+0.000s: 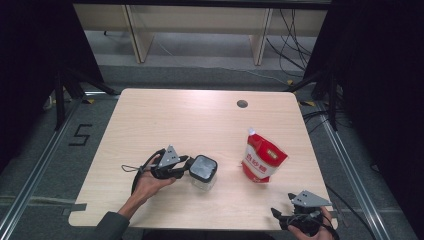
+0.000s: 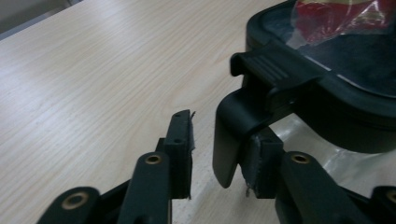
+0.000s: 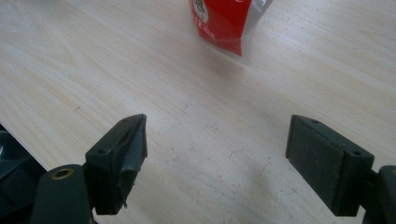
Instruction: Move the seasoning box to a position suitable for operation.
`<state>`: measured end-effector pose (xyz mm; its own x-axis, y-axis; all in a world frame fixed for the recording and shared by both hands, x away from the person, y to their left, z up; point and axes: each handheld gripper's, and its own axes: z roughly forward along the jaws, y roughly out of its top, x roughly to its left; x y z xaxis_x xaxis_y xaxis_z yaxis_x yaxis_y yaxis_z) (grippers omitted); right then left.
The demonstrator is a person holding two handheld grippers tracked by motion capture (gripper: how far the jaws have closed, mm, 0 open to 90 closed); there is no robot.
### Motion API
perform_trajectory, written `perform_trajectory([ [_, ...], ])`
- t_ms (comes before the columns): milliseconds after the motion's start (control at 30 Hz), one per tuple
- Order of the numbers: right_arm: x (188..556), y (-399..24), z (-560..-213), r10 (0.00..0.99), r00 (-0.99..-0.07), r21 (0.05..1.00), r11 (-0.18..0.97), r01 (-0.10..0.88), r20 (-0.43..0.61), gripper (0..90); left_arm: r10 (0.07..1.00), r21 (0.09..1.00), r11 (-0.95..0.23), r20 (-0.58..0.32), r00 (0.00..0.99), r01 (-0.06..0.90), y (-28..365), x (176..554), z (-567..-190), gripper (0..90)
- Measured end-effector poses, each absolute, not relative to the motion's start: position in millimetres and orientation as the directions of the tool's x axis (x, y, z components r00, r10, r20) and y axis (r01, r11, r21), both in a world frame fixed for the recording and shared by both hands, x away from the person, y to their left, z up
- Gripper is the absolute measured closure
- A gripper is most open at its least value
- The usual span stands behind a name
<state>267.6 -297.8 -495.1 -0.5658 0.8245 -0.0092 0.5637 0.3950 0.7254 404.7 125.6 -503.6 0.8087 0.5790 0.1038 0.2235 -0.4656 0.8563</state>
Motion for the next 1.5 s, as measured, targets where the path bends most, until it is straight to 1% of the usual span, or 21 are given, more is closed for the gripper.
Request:
perform_trajectory([
  [133,269.8,-299.8,-495.0,0.809,-0.587,0.731,0.422,0.536,-0.036,22.1,0.56,0.857,-0.465,0.088,0.824,0.224,123.7,404.8,-504.2,74.5],
  [167,269.7,-299.9,-495.1,0.808,-0.589,0.725,0.42,0.545,-0.024,22.1,0.546,0.848,-0.489,0.114,0.83,0.205,124.4,404.9,-502.8,74.9],
  [233,269.6,-300.4,-494.9,0.81,-0.586,0.727,0.424,0.54,-0.037,22.1,0.55,0.847,-0.486,0.106,0.828,0.215,124.6,403.9,-502.7,75.7],
  [333,269.4,-300.4,-494.7,0.808,-0.588,0.727,0.426,0.538,-0.038,22.2,0.588,0.882,-0.404,0.046,0.808,0.243,119.5,399.5,-505.4,75.9],
  [367,269.3,-300.5,-494.7,0.808,-0.588,0.727,0.426,0.539,-0.038,22.3,0.529,0.844,-0.503,0.13,0.838,0.187,125.5,402.6,-501.2,75.9],
  [467,269.6,-300.8,-494.6,0.809,-0.587,0.731,0.423,0.535,-0.038,22.3,0.53,0.843,-0.498,0.112,0.84,0.202,126.3,399.5,-500.8,75.7],
  [500,267.3,-299.3,-494.4,0.825,-0.565,0.726,0.395,0.563,-0.011,22.2,0.553,0.854,-0.468,0.08,0.829,0.23,125.6,396.5,-502.2,75.7],
  [533,269.4,-302.0,-494.7,0.81,-0.585,0.732,0.423,0.534,-0.042,22.3,0.533,0.843,-0.495,0.106,0.839,0.208,128.2,395.0,-499.9,75.5],
  [567,269.4,-302.0,-494.8,0.81,-0.585,0.733,0.423,0.533,-0.042,22.2,0.56,0.866,-0.437,0.05,0.827,0.244,125.5,391.6,-501.7,75.3],
  [600,267.9,-300.1,-495.3,0.821,-0.571,0.732,0.405,0.548,-0.026,22.2,0.537,0.822,-0.52,0.104,0.837,0.232,131.5,391.5,-497.7,75.1],
  [633,268.1,-300.4,-494.3,0.819,-0.574,0.728,0.411,0.549,-0.029,22.2,0.537,0.822,-0.52,0.104,0.837,0.232,131.5,391.5,-497.7,74.6],
  [700,268.0,-299.9,-494.3,0.816,-0.578,0.726,0.414,0.548,-0.029,22.3,0.563,0.849,-0.456,0.044,0.825,0.266,128.0,384.2,-498.2,74.1],
  [767,267.5,-299.7,-494.1,0.818,-0.574,0.725,0.41,0.554,-0.024,22.3,0.543,0.853,-0.461,0.053,0.838,0.244,128.0,384.1,-497.7,74.1],
  [833,268.0,-300.2,-494.2,0.817,-0.576,0.727,0.414,0.548,-0.031,22.3,0.568,0.856,-0.442,0.035,0.822,0.269,125.2,379.5,-497.7,74.1],
  [867,268.1,-300.2,-494.4,0.817,-0.575,0.726,0.414,0.549,-0.03,22.3,0.416,0.795,-0.596,0.186,0.89,0.113,132.6,390.8,-490.6,74.1],
  [900,267.2,-299.4,-494.2,0.822,-0.57,0.724,0.406,0.558,-0.021,22.3,0.531,0.823,-0.512,0.078,0.843,0.246,128.9,378.9,-494.4,74.0],
  [1067,268.6,-301.0,-494.6,0.808,-0.587,0.73,0.428,0.533,-0.045,22.3,0.501,0.826,-0.508,0.055,0.864,0.243,126.2,367.2,-494.5,73.6],
  [1133,269.4,-300.6,-495.3,0.805,-0.591,0.736,0.427,0.525,-0.045,22.3,0.496,0.819,-0.524,0.073,0.865,0.232,126.3,365.7,-494.0,73.5],
  [1267,266.7,-298.0,-493.9,0.819,-0.574,0.722,0.407,0.56,-0.018,22.6,0.49,0.827,-0.513,0.06,0.87,0.231,122.9,358.7,-494.9,73.3],
  [1333,268.5,-299.1,-494.0,0.802,-0.596,0.726,0.428,0.538,-0.032,22.6,0.474,0.819,-0.524,0.053,0.879,0.233,119.7,353.2,-495.1,73.2],
  [1500,268.4,-298.6,-494.9,0.803,-0.595,0.734,0.432,0.524,-0.048,23.1,0.452,0.822,-0.525,0.05,0.891,0.22,114.8,347.4,-495.9,73.4],
])
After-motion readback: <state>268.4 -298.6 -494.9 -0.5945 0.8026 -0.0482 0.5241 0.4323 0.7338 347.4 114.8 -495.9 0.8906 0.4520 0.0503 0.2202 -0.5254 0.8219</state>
